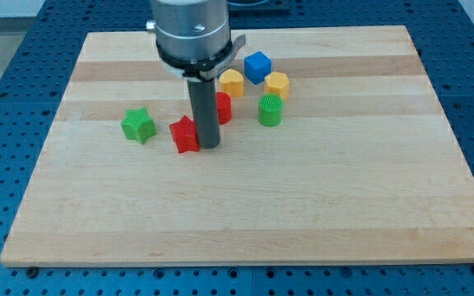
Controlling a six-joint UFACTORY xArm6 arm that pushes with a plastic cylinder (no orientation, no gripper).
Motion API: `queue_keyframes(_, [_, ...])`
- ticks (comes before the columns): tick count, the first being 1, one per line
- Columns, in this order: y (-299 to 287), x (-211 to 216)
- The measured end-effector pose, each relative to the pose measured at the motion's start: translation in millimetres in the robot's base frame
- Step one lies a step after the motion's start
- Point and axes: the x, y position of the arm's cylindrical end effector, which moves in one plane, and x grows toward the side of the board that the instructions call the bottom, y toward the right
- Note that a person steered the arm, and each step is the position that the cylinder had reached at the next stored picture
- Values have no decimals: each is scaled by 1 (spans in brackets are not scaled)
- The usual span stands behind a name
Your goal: Slightly move the red star upwards
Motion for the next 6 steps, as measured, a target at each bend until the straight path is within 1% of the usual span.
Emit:
queue_keyframes(1, [-16, 9])
queue_keyframes(3, [-57, -5])
queue_keyframes(4, [-66, -11])
queue_keyframes(5, [-88, 4])
queue_keyframes(6, [-114, 5])
